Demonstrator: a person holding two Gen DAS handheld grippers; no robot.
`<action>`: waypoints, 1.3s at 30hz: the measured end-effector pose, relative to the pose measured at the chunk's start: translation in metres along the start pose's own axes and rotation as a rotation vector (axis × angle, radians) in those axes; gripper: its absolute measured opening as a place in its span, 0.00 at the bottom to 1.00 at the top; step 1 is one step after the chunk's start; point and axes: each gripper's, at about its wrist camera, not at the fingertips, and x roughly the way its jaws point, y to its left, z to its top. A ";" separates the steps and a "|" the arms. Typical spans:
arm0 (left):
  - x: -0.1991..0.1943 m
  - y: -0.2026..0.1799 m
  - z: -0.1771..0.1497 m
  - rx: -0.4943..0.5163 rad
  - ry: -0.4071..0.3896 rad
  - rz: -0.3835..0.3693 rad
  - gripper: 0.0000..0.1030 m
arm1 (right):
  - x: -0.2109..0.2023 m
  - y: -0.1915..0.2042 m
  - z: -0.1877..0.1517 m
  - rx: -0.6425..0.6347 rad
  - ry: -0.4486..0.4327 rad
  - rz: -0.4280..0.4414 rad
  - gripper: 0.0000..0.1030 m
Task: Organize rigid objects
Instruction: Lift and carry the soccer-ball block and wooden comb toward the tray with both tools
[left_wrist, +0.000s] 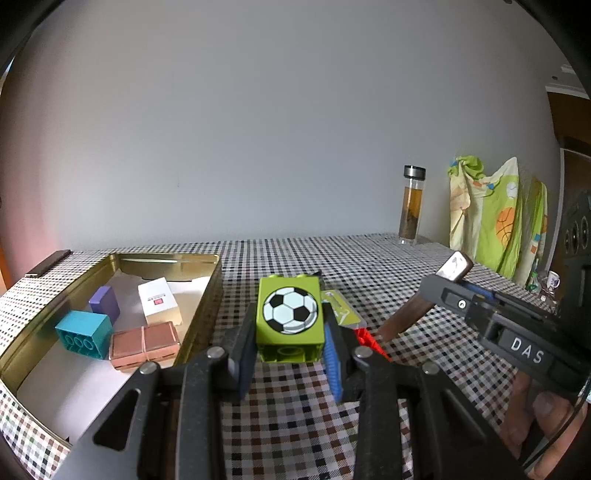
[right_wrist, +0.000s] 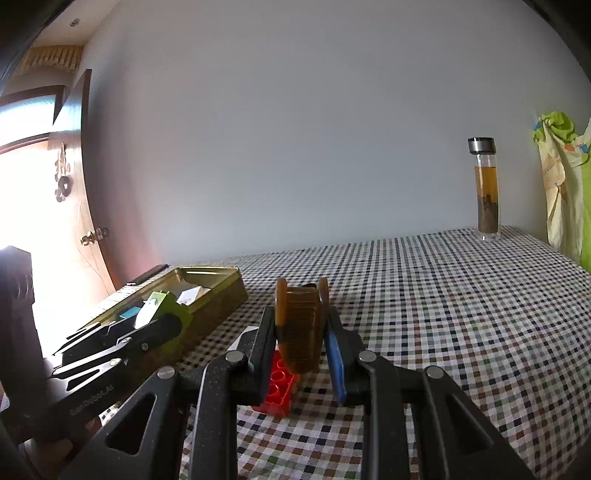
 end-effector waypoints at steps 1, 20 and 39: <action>0.000 0.000 0.000 -0.001 -0.002 0.000 0.30 | 0.000 0.000 0.000 0.000 -0.003 0.000 0.27; -0.022 0.002 -0.003 0.016 -0.104 0.039 0.30 | -0.015 0.008 -0.001 -0.029 -0.082 0.021 0.27; -0.028 0.006 -0.003 0.009 -0.114 0.052 0.30 | -0.017 0.016 -0.001 -0.035 -0.101 0.014 0.27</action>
